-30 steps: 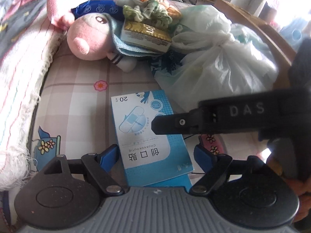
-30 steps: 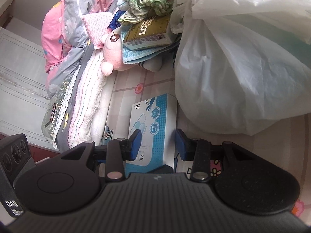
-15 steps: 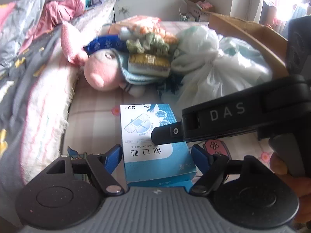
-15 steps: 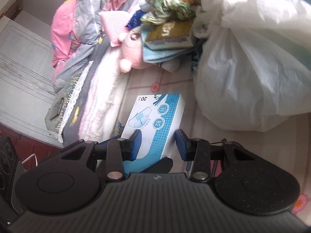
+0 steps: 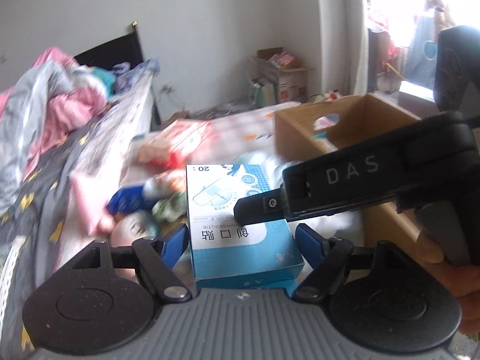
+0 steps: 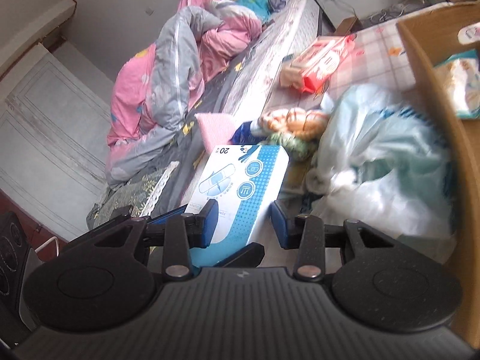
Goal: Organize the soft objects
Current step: 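Carry the bandage box into the cardboard box and release it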
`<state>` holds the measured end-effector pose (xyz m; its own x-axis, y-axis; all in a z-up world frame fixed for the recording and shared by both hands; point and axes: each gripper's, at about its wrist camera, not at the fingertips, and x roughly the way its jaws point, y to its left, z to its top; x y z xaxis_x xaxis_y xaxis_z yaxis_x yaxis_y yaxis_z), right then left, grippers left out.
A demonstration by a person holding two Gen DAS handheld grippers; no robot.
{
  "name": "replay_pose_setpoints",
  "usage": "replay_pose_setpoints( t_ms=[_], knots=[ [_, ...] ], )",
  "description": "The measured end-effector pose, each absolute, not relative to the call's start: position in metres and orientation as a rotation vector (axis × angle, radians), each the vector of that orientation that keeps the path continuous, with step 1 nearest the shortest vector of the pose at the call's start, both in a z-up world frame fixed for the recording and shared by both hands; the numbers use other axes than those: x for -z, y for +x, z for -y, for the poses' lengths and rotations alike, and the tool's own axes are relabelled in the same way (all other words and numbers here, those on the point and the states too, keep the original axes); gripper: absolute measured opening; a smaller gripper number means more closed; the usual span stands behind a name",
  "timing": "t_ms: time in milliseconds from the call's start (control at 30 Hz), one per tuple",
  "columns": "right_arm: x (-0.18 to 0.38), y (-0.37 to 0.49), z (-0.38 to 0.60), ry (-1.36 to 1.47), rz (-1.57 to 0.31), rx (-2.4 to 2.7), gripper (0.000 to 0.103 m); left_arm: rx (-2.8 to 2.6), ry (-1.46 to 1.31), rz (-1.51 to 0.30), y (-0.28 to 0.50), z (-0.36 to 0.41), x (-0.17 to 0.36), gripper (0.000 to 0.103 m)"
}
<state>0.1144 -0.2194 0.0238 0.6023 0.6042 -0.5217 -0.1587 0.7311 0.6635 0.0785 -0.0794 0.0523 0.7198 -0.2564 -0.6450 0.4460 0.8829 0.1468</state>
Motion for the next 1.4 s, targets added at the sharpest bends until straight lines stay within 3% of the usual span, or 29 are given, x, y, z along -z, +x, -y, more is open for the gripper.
replay_pose_setpoints(
  t_ms=[233, 667, 867, 1133, 1267, 1400],
  knots=[
    [-0.037, 0.133, 0.332, 0.657, -0.773, -0.339, 0.038, 0.547, 0.32, -0.655, 0.122, 0.182, -0.054, 0.079],
    [0.022, 0.233, 0.511, 0.693, -0.88, -0.093, 0.038, 0.685, 0.245, -0.835, 0.245, 0.321, 0.013, 0.079],
    [0.085, 0.271, 0.541, 0.592, -1.032, 0.049, 0.039, 0.662, 0.185, -0.862, 0.255, 0.288, 0.018, 0.078],
    [0.092, 0.276, 0.529, 0.541, -1.079, 0.055, 0.041, 0.614, 0.196, -0.79, 0.232, 0.225, -0.008, 0.081],
    [0.081, 0.266, 0.52, 0.516, -1.103, 0.074, 0.051, 0.586, 0.172, -0.778, 0.222, 0.195, -0.017, 0.081],
    [0.075, 0.251, 0.506, 0.495, -1.138, 0.057, 0.079, 0.578, 0.142, -0.789, 0.216, 0.174, -0.017, 0.082]
  ],
)
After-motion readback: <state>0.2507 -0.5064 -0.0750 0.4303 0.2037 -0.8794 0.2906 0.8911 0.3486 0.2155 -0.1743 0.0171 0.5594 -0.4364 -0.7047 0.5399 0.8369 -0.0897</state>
